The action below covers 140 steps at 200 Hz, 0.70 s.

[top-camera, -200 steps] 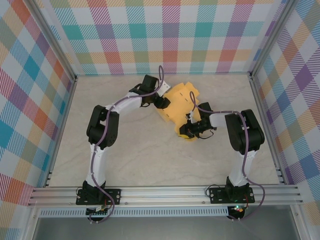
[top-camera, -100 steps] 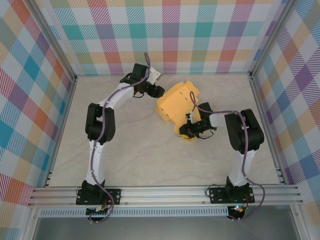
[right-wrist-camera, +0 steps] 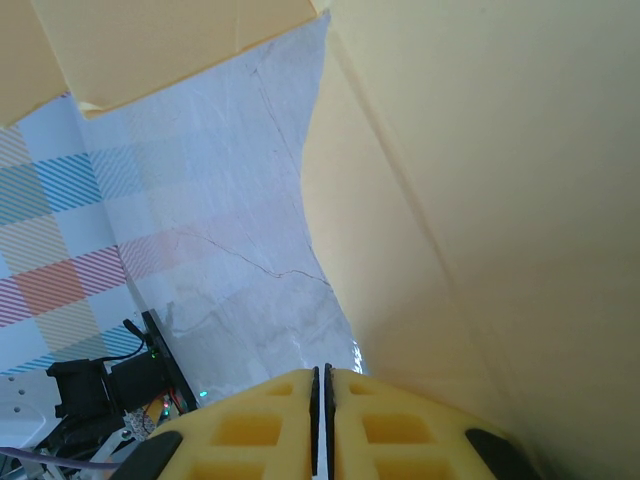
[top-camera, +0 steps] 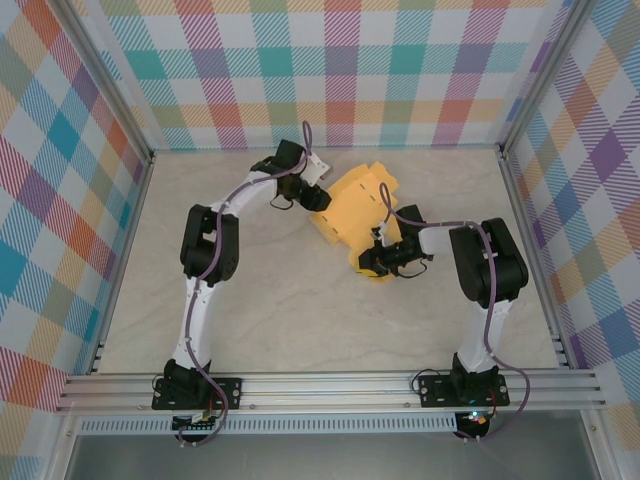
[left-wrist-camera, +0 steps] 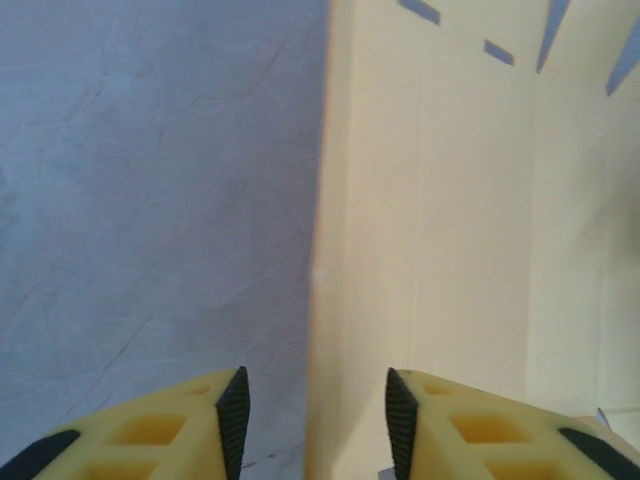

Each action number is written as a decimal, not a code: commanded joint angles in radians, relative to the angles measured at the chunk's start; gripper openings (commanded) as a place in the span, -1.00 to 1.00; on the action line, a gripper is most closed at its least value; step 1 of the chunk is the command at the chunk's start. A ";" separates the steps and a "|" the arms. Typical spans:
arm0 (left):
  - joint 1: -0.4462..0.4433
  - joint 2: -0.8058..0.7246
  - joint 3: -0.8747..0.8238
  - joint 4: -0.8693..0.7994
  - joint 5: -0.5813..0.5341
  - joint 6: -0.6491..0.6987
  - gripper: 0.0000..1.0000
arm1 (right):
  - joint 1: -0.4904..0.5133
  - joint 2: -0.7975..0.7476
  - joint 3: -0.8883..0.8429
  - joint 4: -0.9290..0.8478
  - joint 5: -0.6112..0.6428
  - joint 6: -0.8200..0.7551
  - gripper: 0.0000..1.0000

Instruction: Fold the paper box

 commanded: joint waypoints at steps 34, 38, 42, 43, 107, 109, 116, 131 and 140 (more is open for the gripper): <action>-0.020 0.005 0.063 -0.076 0.018 0.079 -0.65 | 0.007 0.006 -0.022 -0.001 0.010 -0.019 -0.74; -0.023 0.001 0.063 -0.078 0.011 0.088 -0.65 | 0.007 0.007 -0.021 -0.001 0.010 -0.019 -0.75; -0.027 -0.003 0.060 -0.081 0.003 0.098 -0.68 | 0.007 0.008 -0.021 -0.001 0.010 -0.018 -0.74; -0.028 -0.003 0.060 -0.082 0.000 0.102 -0.69 | 0.007 0.008 -0.021 -0.001 0.010 -0.019 -0.74; -0.113 -0.086 -0.046 -0.029 -0.220 0.169 -0.94 | 0.007 -0.138 -0.036 0.025 0.069 0.010 -0.44; -0.115 -0.089 -0.045 -0.028 -0.227 0.167 -0.95 | 0.006 -0.141 -0.034 0.024 0.071 0.017 -0.44; -0.119 -0.096 -0.052 -0.020 -0.246 0.162 -1.00 | 0.007 -0.155 -0.029 0.029 0.085 0.040 -0.42; -0.126 -0.118 -0.078 0.008 -0.281 0.158 -1.00 | 0.006 -0.181 -0.027 0.054 0.096 0.109 -0.34; -0.129 -0.135 -0.098 0.030 -0.295 0.161 -1.00 | 0.006 -0.202 -0.026 0.080 0.103 0.165 -0.28</action>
